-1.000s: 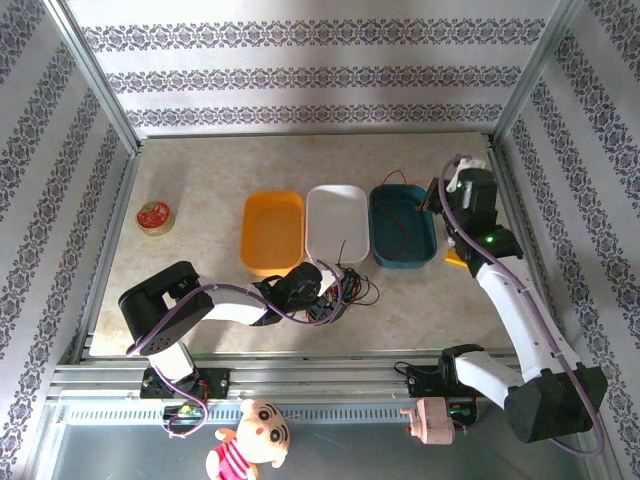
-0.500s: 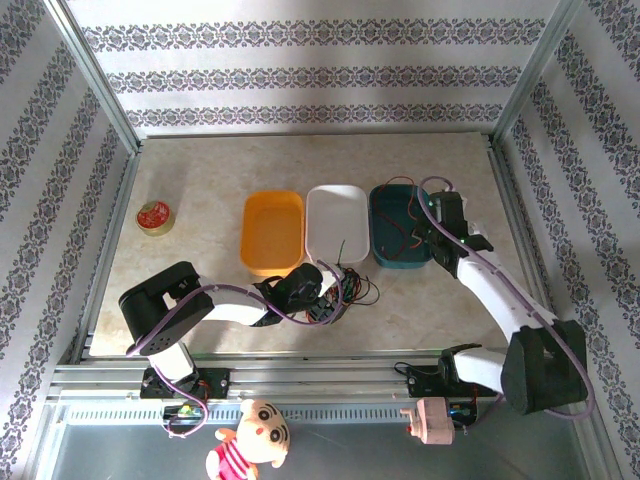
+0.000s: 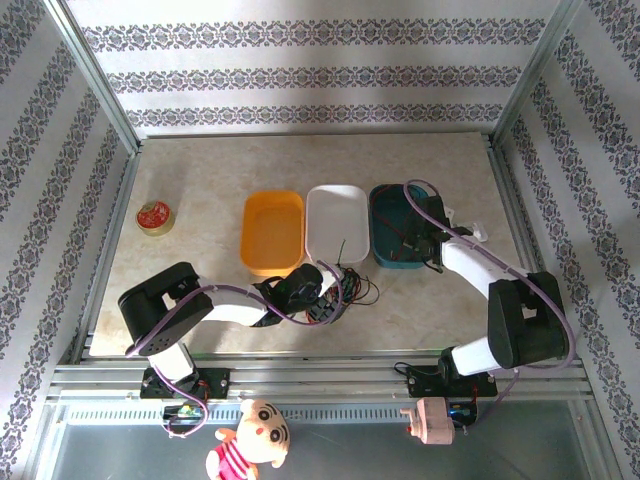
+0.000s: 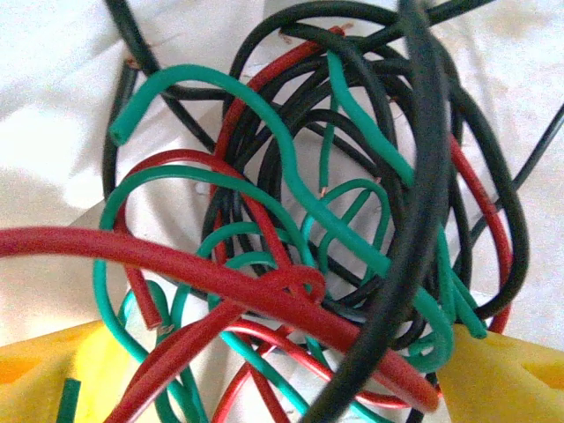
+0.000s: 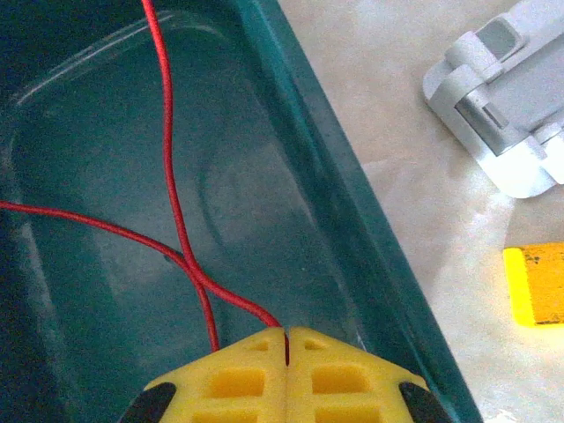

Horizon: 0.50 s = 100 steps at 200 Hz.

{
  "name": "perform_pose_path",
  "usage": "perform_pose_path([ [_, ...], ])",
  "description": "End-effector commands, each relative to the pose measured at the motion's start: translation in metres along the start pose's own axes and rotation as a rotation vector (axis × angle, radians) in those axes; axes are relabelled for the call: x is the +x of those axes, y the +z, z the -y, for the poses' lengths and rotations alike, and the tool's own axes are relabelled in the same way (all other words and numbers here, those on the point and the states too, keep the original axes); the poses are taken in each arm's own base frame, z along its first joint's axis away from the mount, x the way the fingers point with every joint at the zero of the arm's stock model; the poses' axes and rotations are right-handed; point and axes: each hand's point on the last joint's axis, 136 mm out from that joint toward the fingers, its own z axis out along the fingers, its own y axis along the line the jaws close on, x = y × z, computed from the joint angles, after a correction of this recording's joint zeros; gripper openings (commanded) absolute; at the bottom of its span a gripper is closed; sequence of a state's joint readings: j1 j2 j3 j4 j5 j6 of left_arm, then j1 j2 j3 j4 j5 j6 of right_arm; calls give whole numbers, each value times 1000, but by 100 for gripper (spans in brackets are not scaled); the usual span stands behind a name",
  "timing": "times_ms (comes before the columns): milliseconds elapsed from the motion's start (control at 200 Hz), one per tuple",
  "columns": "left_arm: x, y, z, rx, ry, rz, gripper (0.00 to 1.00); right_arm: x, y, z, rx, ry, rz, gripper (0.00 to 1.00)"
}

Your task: Untangle the cables

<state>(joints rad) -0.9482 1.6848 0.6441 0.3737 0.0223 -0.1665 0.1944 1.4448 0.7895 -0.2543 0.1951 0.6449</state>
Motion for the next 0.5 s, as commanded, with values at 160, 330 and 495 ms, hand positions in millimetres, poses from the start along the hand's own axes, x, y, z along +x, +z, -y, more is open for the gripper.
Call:
perform_pose_path([
  [160,-19,-31,-6,-45,-13,60,91,-38,-44,-13,-15,-14,171,58],
  [330,-48,-54,-9,-52,-67,158,95,-39,-84,-26,-86,-109,256,62],
  [495,-66,-78,-30,-98,-202,249,97,22,-124,-98,-472,-453,141,62],
])
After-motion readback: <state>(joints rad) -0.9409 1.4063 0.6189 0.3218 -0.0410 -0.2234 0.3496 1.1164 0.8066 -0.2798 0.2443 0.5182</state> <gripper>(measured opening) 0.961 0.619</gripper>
